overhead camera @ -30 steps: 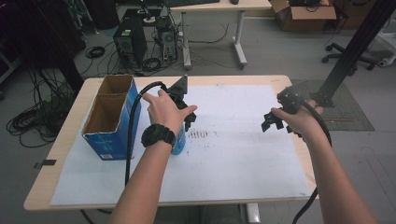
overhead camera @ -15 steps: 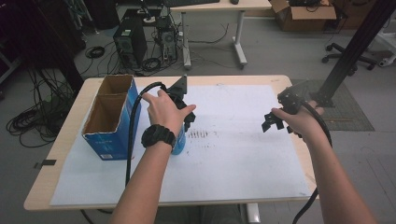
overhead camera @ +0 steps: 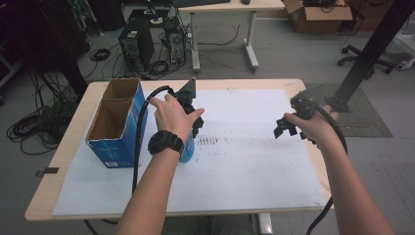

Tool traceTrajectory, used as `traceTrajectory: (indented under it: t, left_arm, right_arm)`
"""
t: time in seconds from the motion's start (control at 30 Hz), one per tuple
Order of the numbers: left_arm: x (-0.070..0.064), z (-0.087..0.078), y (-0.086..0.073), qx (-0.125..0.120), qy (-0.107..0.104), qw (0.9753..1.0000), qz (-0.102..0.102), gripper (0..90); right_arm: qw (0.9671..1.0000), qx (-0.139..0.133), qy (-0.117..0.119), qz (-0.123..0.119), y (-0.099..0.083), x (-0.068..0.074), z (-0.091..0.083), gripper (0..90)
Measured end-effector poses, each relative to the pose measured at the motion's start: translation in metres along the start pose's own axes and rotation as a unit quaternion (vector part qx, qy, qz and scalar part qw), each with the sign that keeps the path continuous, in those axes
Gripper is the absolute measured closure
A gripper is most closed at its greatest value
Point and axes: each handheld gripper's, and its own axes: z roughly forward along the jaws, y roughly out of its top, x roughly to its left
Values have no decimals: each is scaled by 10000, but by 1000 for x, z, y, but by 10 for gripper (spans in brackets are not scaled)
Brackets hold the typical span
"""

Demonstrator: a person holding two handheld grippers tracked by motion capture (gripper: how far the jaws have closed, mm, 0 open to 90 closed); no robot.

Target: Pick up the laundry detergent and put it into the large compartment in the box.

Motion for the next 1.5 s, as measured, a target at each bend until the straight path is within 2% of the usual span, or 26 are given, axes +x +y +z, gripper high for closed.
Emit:
traceTrajectory:
  t: [0.63, 1.5]
  left_arm:
    - [-1, -2, 0, -59, -46, 10000, 25, 268]
    - [2, -3, -1, -147, 67, 9999, -27, 368]
  right_arm:
    - [10000, -3, -10, -11, 0, 1, -1, 39]
    - [10000, 20, 5, 6, -1, 1, 2, 38]
